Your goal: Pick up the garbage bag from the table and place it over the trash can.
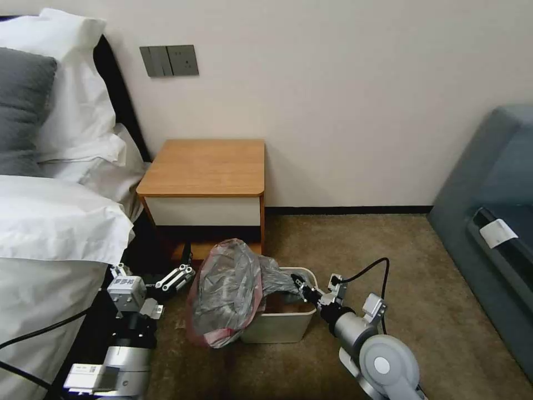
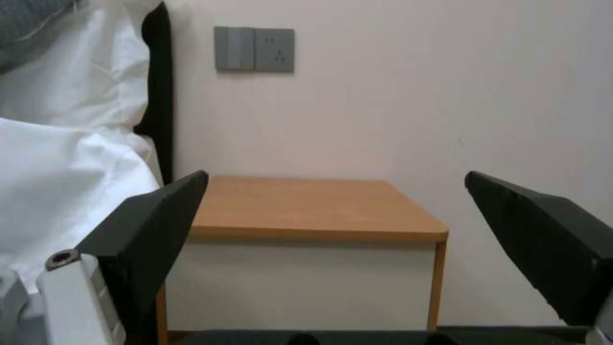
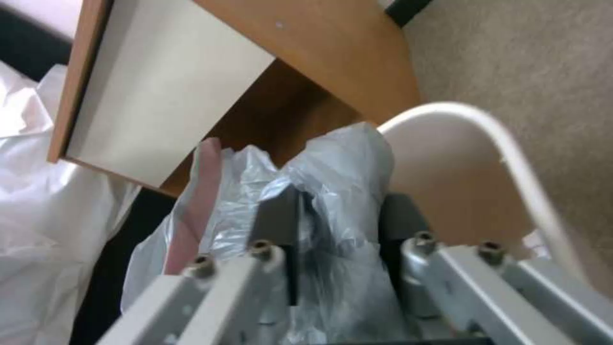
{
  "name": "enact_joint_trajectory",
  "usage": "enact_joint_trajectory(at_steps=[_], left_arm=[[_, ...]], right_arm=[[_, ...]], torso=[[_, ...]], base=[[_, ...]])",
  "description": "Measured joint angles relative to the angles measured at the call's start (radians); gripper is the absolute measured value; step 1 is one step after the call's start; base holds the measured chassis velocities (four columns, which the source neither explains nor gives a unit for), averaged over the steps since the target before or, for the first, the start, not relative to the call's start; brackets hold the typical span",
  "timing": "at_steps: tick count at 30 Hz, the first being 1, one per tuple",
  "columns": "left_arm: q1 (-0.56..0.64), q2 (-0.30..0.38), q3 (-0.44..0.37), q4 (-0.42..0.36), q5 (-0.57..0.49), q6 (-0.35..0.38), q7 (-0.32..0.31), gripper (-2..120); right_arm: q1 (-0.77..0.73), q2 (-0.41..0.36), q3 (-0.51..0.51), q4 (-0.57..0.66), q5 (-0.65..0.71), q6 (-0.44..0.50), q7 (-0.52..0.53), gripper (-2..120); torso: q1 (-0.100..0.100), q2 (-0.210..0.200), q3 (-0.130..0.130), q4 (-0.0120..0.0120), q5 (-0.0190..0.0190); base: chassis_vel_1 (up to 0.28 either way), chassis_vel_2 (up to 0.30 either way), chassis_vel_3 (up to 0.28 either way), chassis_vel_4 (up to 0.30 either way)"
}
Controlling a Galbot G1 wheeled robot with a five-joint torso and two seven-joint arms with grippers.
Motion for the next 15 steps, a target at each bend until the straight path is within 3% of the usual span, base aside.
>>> enact_joint_trajectory(at_steps=[6,15], left_arm=[[-0.002,-0.013,0.008,0.002,0.009,-0.001,0.0,100],[0.001,-0.016,0.013,0.002,0.017,-0.006,0.0,100]], right_arm=[[-0.011,-0.012,0.018,0.03,0.001,0.001,0.022,50],[-0.034,-0.017,0.047,0.08,0.007,0.001,0.03,78]], torso=[[0.0,0.0,0.0,0.0,-0.0001],[0.0,0.0,0.0,0.0,-0.0001]], base=[[0.0,0.0,0.0,0.0],[0.0,0.0,0.0,0.0]])
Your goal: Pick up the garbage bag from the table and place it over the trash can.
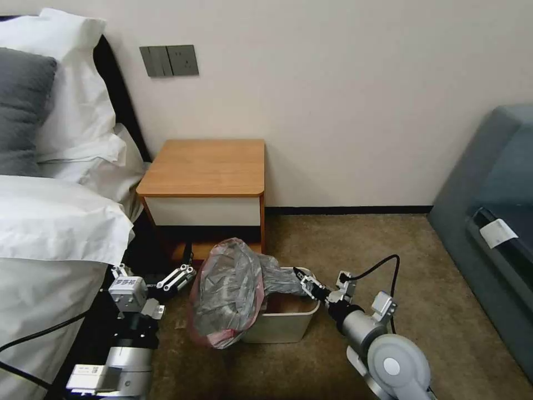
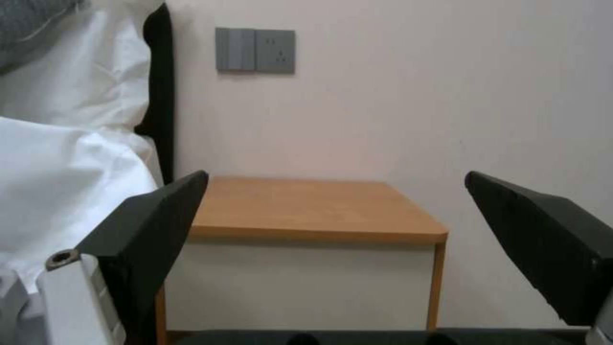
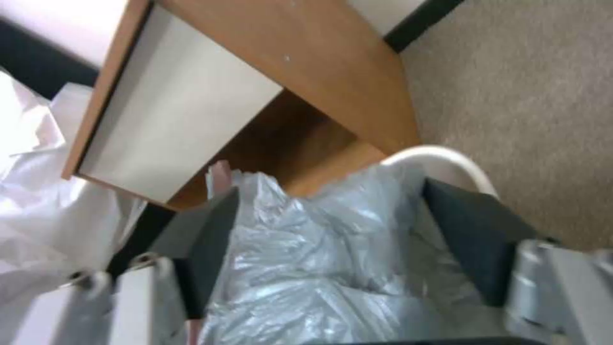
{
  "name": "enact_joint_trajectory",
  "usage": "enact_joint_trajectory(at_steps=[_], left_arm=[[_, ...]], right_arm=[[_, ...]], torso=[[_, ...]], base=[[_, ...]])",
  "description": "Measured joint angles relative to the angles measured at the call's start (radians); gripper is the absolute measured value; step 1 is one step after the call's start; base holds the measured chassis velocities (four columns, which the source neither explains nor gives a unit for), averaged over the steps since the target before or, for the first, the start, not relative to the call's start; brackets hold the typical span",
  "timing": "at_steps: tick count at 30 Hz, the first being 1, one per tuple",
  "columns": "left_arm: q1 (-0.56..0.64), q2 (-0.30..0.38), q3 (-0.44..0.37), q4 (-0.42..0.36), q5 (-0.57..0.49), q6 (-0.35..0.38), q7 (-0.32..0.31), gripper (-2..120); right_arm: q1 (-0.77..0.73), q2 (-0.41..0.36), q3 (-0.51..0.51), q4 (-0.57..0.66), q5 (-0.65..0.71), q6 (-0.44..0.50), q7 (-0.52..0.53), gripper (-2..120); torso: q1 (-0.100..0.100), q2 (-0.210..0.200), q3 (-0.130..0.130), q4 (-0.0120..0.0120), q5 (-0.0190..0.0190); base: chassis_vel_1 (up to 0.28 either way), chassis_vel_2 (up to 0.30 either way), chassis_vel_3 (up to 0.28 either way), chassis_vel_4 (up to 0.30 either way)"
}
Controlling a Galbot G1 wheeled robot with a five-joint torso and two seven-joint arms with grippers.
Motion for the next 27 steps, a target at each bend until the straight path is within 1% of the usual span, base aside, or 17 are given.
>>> enact_joint_trajectory(at_steps=[1,2,3,5,9,15,16,19,20,21,24,26,27], left_arm=[[0.0,0.0,0.001,0.0,0.001,0.0,0.0,100],[0.001,0.001,0.002,0.0,0.001,0.0,0.0,100],[0.001,0.001,0.002,0.0,0.001,0.0,0.0,100],[0.0,0.005,0.003,0.0,0.002,-0.001,0.0,100],[-0.001,0.01,0.005,0.0,0.002,-0.001,0.0,100],[-0.004,0.021,0.019,0.006,0.004,0.005,0.002,100],[-0.004,0.021,0.019,0.006,0.004,0.005,0.002,100],[-0.009,0.042,0.041,0.012,0.006,0.036,0.0,100],[-0.015,0.055,0.051,0.019,0.007,0.06,-0.005,100],[-0.015,0.055,0.051,0.019,0.007,0.06,-0.005,100],[-0.036,0.089,0.081,0.052,0.013,0.126,-0.023,100],[-0.044,0.098,0.091,0.062,0.011,0.14,-0.03,100],[-0.055,0.113,0.11,0.074,0.003,0.171,-0.044,100]], right_arm=[[-0.003,0.0,0.009,0.008,0.001,0.0,0.002,86],[-0.005,-0.001,0.017,0.016,0.003,0.0,0.004,90],[-0.005,-0.001,0.017,0.016,0.003,0.0,0.004,90],[-0.011,-0.007,0.039,0.034,0.006,0.0,0.007,98],[-0.011,-0.014,0.077,0.047,0.01,0.0,0.012,100],[-0.007,-0.018,0.149,0.072,0.045,0.0,0.023,100],[-0.007,-0.018,0.149,0.072,0.045,0.0,0.023,100],[-0.016,-0.016,0.19,0.101,0.059,-0.001,0.033,100],[-0.021,-0.016,0.198,0.112,0.06,-0.001,0.041,100],[-0.021,-0.016,0.198,0.112,0.06,-0.001,0.041,100],[-0.039,-0.016,0.208,0.144,0.06,0.002,0.067,100],[-0.044,-0.014,0.21,0.154,0.059,0.003,0.075,100],[-0.049,-0.012,0.212,0.165,0.058,0.004,0.089,100]], torso=[[0.0,0.0,0.0,0.0,0.0],[0.0,0.0,0.0,0.0,0.0001],[0.0,0.0,0.0,0.0,0.0001],[0.0,0.0,0.0,0.0,0.0],[0.0,0.0,0.0,-0.0001,0.0],[0.0,0.0,0.0,0.0,0.0],[0.0,0.0,0.0,0.0,0.0],[0.0,0.0,0.0,0.0,0.0001],[0.0,0.0,0.0,0.0,0.0],[0.0,0.0,0.0,0.0,0.0],[0.0,0.0,0.0,0.0001,0.0],[0.0,0.0,0.0,0.0,-0.0001],[0.0,0.0,0.0,0.0,-0.0001]], base=[[0.0,0.0,0.0,0.0],[0.0,0.0,0.0,0.0],[0.0,0.0,0.0,0.0],[0.0,0.0,0.0,0.0],[0.0,0.0,0.0,0.0],[0.0,0.0,0.0,0.0],[0.0,0.0,0.0,0.0],[0.0,0.0,0.0,0.0],[0.0,0.0,0.0,0.0],[0.0,0.0,0.0,0.0],[0.0,0.0,0.0,0.0],[0.0,0.0,0.0,0.0],[0.0,0.0,0.0,0.0]])
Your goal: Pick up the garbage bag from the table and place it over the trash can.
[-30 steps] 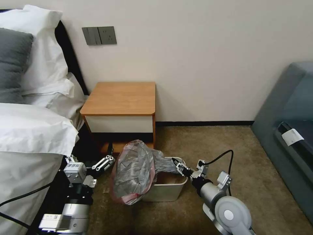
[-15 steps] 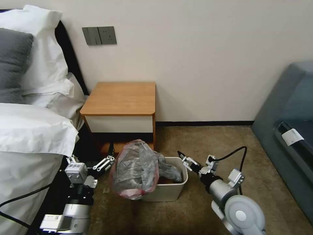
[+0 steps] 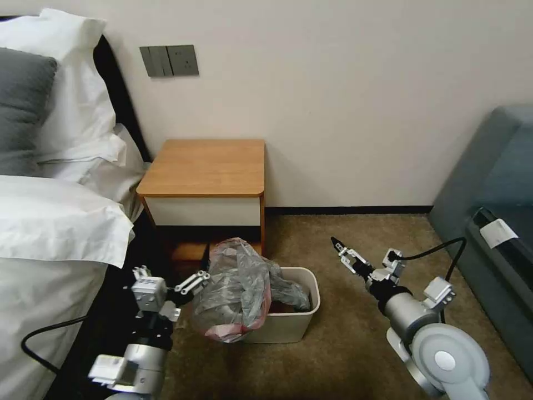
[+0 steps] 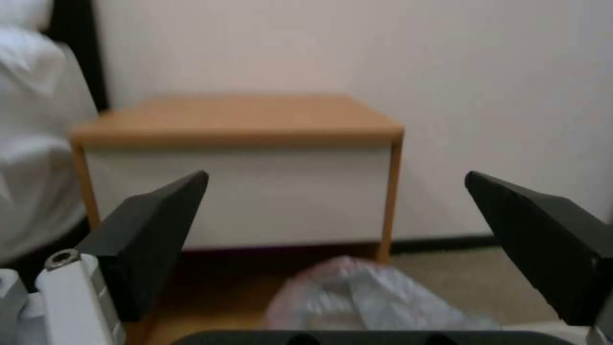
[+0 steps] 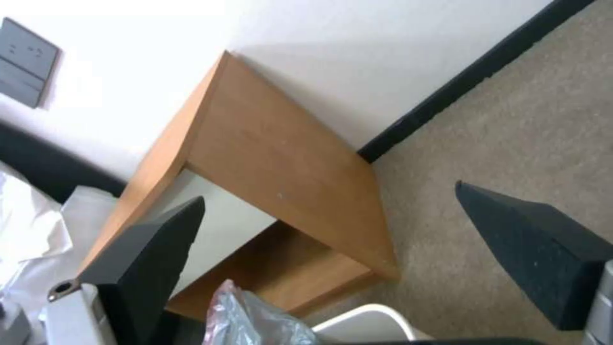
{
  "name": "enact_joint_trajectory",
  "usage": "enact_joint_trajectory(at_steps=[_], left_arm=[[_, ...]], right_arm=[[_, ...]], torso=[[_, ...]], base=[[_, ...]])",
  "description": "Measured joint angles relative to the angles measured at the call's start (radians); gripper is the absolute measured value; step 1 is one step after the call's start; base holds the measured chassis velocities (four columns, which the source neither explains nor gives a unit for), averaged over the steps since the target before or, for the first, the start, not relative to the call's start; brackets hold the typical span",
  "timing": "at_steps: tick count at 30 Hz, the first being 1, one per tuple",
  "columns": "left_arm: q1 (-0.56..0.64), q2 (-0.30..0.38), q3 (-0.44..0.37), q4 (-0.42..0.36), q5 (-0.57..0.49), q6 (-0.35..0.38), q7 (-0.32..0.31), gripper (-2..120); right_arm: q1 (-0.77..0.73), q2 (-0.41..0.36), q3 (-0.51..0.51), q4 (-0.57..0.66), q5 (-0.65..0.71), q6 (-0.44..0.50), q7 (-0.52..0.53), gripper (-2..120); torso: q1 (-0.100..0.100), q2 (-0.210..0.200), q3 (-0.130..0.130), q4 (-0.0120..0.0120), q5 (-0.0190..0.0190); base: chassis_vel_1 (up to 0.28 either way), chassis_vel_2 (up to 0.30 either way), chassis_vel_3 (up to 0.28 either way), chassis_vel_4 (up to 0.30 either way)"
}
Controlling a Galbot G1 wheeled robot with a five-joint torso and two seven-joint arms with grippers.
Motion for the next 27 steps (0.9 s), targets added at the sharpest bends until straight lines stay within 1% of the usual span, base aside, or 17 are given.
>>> enact_joint_trajectory(at_steps=[2,3,6,7,8,10,11,12,14,15,18,19,20,22,24,25,27], left_arm=[[-0.017,0.022,0.03,0.012,-0.026,0.065,-0.02,100],[-0.017,0.022,0.03,0.012,-0.026,0.065,-0.02,100],[-0.056,0.059,0.074,0.052,-0.059,0.182,-0.071,100],[-0.056,0.059,0.074,0.052,-0.059,0.182,-0.071,100],[-0.069,0.072,0.086,0.062,-0.08,0.225,-0.089,100],[-0.093,0.087,0.102,0.071,-0.112,0.276,-0.122,100],[-0.093,0.087,0.102,0.071,-0.112,0.276,-0.122,100],[-0.122,0.1,0.119,0.082,-0.145,0.33,-0.158,100],[-0.164,0.116,0.139,0.095,-0.187,0.392,-0.199,100],[-0.164,0.116,0.139,0.095,-0.187,0.392,-0.199,100],[-0.239,0.138,0.178,0.118,-0.257,0.483,-0.265,100],[-0.255,0.143,0.185,0.12,-0.268,0.508,-0.275,100],[-0.255,0.143,0.185,0.12,-0.268,0.508,-0.275,100],[-0.289,0.158,0.2,0.125,-0.298,0.564,-0.303,100],[-0.294,0.161,0.202,0.125,-0.304,0.575,-0.307,100],[-0.318,0.173,0.21,0.128,-0.324,0.623,-0.322,100],[-0.348,0.188,0.221,0.139,-0.341,0.667,-0.342,100]], right_arm=[[-0.006,0.005,0.002,0.015,-0.004,0.002,0.025,100],[-0.006,0.005,0.002,0.015,-0.004,0.002,0.025,100],[-0.011,0.009,0.002,0.042,-0.011,0.01,0.074,100],[-0.011,0.009,0.002,0.042,-0.011,0.01,0.074,100],[-0.011,0.007,0.003,0.051,-0.012,0.012,0.088,100],[-0.011,0.006,0.004,0.06,-0.012,0.015,0.104,100],[-0.011,0.006,0.004,0.06,-0.012,0.015,0.104,100],[-0.011,0.006,0.004,0.067,-0.013,0.019,0.12,100],[-0.012,0.008,0.003,0.074,-0.015,0.022,0.135,100],[-0.012,0.008,0.003,0.074,-0.015,0.022,0.135,100],[-0.016,0.017,0.0,0.077,-0.023,0.025,0.148,100],[-0.017,0.02,-0.001,0.077,-0.025,0.025,0.15,100],[-0.017,0.02,-0.001,0.077,-0.025,0.025,0.15,100],[-0.019,0.028,-0.002,0.077,-0.027,0.026,0.155,100],[-0.02,0.031,-0.002,0.077,-0.028,0.026,0.155,100],[-0.021,0.041,-0.003,0.073,-0.034,0.027,0.156,100],[-0.023,0.054,-0.003,0.066,-0.043,0.029,0.156,100]], torso=[[0.0,0.0,0.0,0.0,0.0001],[0.0,0.0,0.0,0.0,0.0001],[0.0,0.0,0.0,0.0,0.0],[0.0,0.0,0.0,0.0,0.0],[0.0,0.0,0.0,0.0001,0.0],[0.0,0.0,0.0,0.0001,0.0],[0.0,0.0,0.0,0.0001,0.0],[0.0,0.0,0.0,0.0,0.0],[0.0,0.0,0.0,0.0001,0.0001],[0.0,0.0,0.0,0.0001,0.0001],[0.0,0.0,0.0,0.0,0.0],[0.0,0.0,0.0,-0.0001,0.0001],[0.0,0.0,0.0,-0.0001,0.0001],[0.0,0.0,0.0,0.0,0.0],[0.0,0.0,0.0,0.0,0.0],[0.0,0.0,0.0,0.0,0.0001],[0.0,0.0,0.0,0.0,0.0001]], base=[[0.0,0.0,0.0,0.0],[0.0,0.0,0.0,0.0],[0.0,0.0,0.0,0.0],[0.0,0.0,0.0,0.0],[0.0,0.0,0.0,0.0],[0.0,0.0,0.0,0.0],[0.0,0.0,0.0,0.0],[0.0,0.0,0.0,0.0],[0.0,0.0,0.0,0.0],[0.0,0.0,0.0,0.0],[0.0,0.0,0.0,0.0],[0.0,0.0,0.0,0.0],[0.0,0.0,0.0,0.0],[0.0,0.0,0.0,0.0],[0.0,0.0,0.0,0.0],[0.0,0.0,0.0,0.0],[0.0,0.0,0.0,0.0]])
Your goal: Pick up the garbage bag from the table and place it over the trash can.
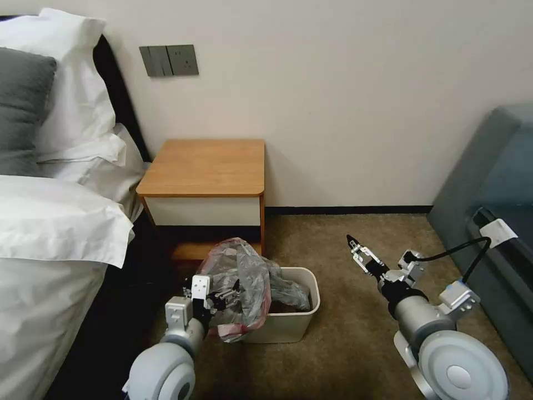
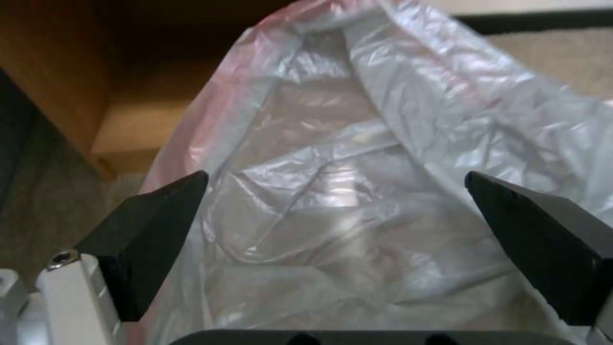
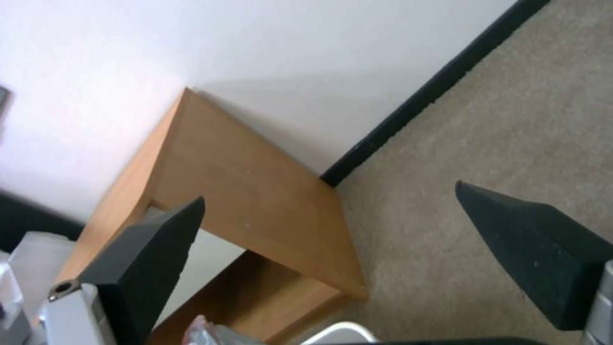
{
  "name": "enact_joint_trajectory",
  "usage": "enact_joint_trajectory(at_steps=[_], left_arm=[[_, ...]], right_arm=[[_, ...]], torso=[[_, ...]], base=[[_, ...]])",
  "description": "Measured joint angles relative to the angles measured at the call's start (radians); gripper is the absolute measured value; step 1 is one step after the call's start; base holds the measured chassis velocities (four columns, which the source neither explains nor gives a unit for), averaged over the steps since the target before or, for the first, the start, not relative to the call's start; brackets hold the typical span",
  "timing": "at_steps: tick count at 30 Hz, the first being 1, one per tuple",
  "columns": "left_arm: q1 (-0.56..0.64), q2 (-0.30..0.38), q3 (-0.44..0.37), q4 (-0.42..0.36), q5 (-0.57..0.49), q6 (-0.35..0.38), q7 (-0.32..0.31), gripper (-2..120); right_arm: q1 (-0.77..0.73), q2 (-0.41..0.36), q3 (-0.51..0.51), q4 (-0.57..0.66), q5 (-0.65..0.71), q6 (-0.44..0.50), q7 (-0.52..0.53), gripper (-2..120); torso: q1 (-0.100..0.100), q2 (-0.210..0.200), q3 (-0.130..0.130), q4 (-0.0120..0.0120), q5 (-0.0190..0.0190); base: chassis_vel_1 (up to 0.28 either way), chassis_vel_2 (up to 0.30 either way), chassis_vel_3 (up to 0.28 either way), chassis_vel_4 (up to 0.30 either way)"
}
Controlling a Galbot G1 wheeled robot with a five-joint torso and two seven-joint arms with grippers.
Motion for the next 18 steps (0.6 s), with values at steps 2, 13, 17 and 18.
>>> enact_joint_trajectory(at_steps=[2,13,17,18], left_arm=[[-0.013,0.006,0.005,0.007,-0.006,0.014,-0.011,100],[-0.083,0.02,0.041,0.077,-0.055,0.05,-0.037,100],[-0.099,0.015,0.064,0.101,-0.062,0.05,-0.04,100],[-0.104,0.013,0.073,0.107,-0.067,0.05,-0.042,100]], right_arm=[[-0.001,0.006,0.0,-0.003,-0.004,0.001,0.0,100],[-0.003,0.031,-0.002,-0.022,-0.021,0.007,0.0,100],[0.0,0.032,-0.002,-0.03,-0.024,0.009,0.0,100],[0.001,0.032,-0.002,-0.035,-0.027,0.01,0.0,100]], torso=[[0.0,0.0,0.0,0.0,0.0],[0.0,0.0,0.0,0.0,0.0],[0.0,0.0,0.0,0.0,0.0],[0.0,0.0,0.0,0.0,0.0]], base=[[0.0,0.0,0.0,0.0],[0.0,0.0,0.0,0.0],[0.0,0.0,0.0,0.0],[0.0,0.0,0.0,0.0]])
